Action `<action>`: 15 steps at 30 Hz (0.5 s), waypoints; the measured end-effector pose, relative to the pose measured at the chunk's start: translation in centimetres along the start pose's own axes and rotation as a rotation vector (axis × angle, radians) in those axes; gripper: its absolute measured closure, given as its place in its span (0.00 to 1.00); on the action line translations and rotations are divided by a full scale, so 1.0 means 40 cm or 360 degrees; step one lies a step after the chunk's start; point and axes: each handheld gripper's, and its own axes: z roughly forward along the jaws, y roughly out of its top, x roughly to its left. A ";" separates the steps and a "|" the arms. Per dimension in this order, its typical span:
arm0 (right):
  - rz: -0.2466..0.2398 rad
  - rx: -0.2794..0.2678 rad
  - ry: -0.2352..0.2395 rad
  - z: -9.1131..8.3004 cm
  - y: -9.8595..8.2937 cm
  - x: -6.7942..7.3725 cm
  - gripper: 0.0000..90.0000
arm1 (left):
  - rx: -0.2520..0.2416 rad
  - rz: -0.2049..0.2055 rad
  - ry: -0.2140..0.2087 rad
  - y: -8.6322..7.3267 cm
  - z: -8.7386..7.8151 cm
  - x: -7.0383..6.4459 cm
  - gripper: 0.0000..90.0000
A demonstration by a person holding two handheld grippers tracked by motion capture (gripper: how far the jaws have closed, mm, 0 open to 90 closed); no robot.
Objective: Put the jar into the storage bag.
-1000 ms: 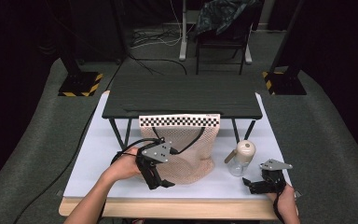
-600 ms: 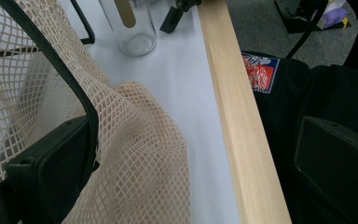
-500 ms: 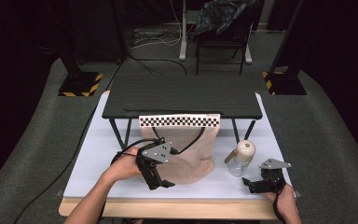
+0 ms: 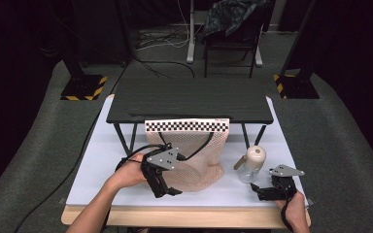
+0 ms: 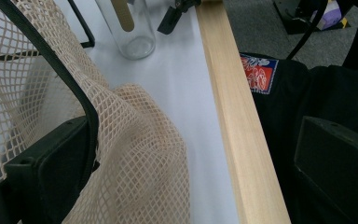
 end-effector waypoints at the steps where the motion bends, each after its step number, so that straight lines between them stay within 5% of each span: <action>1: -0.0001 -0.0012 -0.0003 -0.001 0.003 0.005 0.02 | 0.0001 0.0000 0.0001 0.000 0.000 0.000 0.00; 15: 0.0011 -0.0189 0.0017 -0.028 0.053 0.049 0.02 | 0.0003 -0.0001 0.0002 0.001 0.000 0.000 0.00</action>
